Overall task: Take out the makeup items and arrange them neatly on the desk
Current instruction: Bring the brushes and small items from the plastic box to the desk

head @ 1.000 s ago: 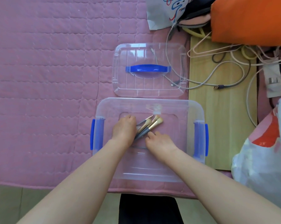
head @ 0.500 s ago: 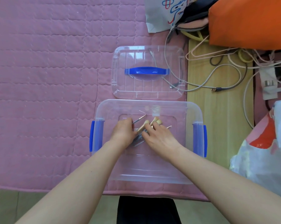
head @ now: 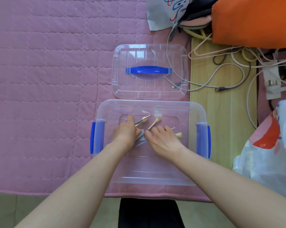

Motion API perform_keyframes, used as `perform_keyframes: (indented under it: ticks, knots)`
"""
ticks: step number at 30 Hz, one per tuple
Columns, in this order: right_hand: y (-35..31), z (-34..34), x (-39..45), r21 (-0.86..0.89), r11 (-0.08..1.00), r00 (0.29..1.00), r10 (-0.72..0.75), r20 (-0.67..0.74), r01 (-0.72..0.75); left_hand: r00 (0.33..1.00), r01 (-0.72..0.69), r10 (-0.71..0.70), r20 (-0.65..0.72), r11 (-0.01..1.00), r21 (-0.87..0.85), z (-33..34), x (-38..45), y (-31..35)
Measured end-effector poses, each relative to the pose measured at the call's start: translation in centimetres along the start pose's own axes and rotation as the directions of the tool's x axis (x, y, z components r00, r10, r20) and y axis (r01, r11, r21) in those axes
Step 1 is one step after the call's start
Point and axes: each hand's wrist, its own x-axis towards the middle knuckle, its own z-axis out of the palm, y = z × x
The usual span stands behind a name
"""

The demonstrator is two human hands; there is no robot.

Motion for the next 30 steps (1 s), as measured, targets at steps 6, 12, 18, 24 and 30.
perform_keyframes:
  ticks: [6,12,18,24,30]
  knots:
    - [0.1,-0.2,1.4,-0.07,0.996,0.99,0.062,0.126,-0.053,1.0,-0.019,0.019,0.004,1.0,0.018,-0.4,0.2,-0.2]
    - [0.2,0.2,1.2,-0.107,0.993,0.985,0.071,0.156,-0.054,0.998,-0.052,0.053,-0.014,0.996,0.07,-0.1,0.3,-0.5]
    - [0.3,-1.1,0.1,-0.098,0.994,0.949,0.072,0.306,-0.044,0.997,-0.072,0.072,0.007,0.997,0.024,-0.2,0.0,-0.7]
    - [-0.4,-5.7,-1.1,0.039,0.995,0.885,0.065,0.461,-0.093,0.988,-0.145,0.151,0.029,0.978,-0.153,-2.7,-2.6,0.0]
    - [-1.0,-13.7,-2.7,0.166,0.926,0.79,0.186,0.584,-0.34,0.975,-0.223,0.208,-0.08,0.907,-0.358,-6.8,-8.9,2.0]
